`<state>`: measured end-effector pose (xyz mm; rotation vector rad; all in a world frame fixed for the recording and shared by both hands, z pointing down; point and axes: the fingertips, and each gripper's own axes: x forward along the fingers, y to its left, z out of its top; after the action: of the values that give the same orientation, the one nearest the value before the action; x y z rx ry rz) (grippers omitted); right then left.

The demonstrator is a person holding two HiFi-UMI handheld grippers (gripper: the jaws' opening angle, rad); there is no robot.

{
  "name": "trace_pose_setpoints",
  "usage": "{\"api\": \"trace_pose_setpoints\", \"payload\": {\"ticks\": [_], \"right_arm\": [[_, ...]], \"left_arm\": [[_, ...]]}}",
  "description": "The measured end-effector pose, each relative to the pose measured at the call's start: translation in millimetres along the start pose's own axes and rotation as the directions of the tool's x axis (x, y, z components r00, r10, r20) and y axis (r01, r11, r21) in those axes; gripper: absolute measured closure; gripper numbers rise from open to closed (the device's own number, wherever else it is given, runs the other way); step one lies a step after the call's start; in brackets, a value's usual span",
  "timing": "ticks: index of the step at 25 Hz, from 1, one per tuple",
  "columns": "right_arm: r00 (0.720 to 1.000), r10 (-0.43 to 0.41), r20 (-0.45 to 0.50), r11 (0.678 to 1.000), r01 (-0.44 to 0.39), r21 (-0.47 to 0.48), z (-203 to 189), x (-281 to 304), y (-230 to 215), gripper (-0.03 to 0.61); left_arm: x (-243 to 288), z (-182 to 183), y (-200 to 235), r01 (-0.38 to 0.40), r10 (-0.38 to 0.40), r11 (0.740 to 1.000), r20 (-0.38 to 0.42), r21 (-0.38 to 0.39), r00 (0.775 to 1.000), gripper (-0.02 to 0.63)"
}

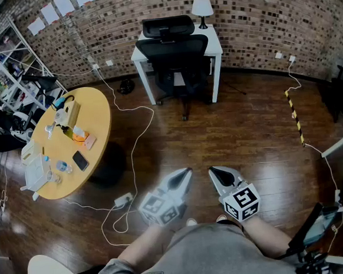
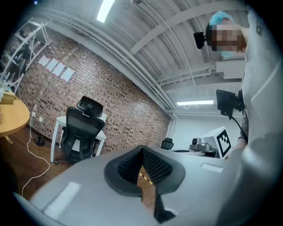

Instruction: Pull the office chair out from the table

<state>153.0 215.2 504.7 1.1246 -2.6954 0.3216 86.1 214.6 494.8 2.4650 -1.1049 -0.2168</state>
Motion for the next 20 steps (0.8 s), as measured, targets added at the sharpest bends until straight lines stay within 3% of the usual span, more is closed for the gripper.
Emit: {"api": "trace_pose_setpoints", "payload": {"ticks": [4, 16, 20], "right_arm": [[1.000, -0.010, 0.005, 1.000, 0.010, -0.002, 4.6, 23.2, 5.0, 0.568], [1.000, -0.003, 0.026, 1.000, 0.003, -0.008, 28.7, 96.7, -27.5, 0.568], [0.999, 0.001, 0.048, 1.000, -0.001, -0.014, 46.6, 128.4, -62.4, 0.568]], "left_arm": [[-8.2, 2.1, 28.6, 0.018, -0.020, 0.998, 0.032, 0.067, 0.999, 0.612], [28.3, 43.9, 90.8, -0.037, 0.037, 0.999, 0.023, -0.001, 0.999, 0.612], [66.7, 60.1, 119.3, -0.052, 0.051, 0.998, 0.008, 0.031, 0.999, 0.612]]}}
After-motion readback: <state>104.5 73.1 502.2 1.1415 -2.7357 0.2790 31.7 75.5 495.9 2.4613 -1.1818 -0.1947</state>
